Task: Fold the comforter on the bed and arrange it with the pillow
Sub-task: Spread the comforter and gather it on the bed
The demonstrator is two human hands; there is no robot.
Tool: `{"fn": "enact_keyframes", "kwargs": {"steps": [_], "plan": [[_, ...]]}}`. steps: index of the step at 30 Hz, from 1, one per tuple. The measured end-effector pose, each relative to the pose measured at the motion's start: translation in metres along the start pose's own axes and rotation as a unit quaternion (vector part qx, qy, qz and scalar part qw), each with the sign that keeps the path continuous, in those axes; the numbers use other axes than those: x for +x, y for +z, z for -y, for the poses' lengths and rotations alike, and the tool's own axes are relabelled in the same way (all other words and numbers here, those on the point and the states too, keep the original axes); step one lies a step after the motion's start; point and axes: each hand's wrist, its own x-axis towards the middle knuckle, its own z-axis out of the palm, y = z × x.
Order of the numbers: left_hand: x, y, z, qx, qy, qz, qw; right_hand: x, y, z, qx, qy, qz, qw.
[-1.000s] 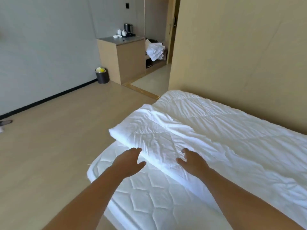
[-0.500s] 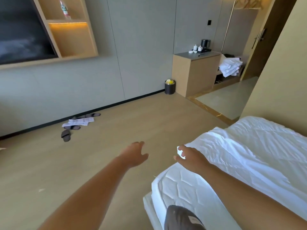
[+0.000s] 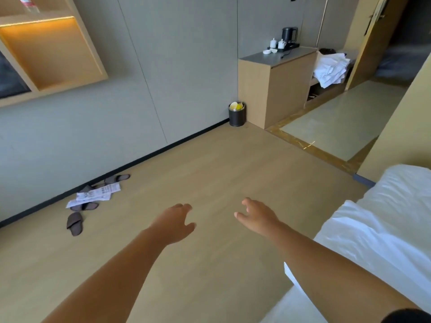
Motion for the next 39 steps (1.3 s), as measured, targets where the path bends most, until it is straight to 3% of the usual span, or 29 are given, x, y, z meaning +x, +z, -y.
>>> {"fn": "enact_keyframes", "kwargs": {"steps": [11, 17, 27, 33, 39], "plan": [[0.291, -0.050, -0.034, -0.005, 0.141, 0.060, 0.988, 0.171, -0.072, -0.046, -0.016, 0.130, -0.001, 0.991], [0.447, -0.083, -0.103, 0.027, 0.266, 0.091, 0.959, 0.249, -0.130, -0.102, 0.039, 0.278, -0.035, 0.959], [0.592, -0.076, -0.385, 0.101, 0.490, 0.180, 0.847, 0.239, -0.206, -0.262, 0.125, 0.477, -0.154, 0.856], [0.651, -0.051, -0.553, 0.127, 0.518, 0.204, 0.821, 0.249, -0.244, -0.409, 0.182, 0.563, -0.197, 0.782], [0.718, -0.034, -0.680, 0.164, 0.534, 0.248, 0.791, 0.276, -0.276, -0.506, 0.198, 0.600, -0.206, 0.747]]}}
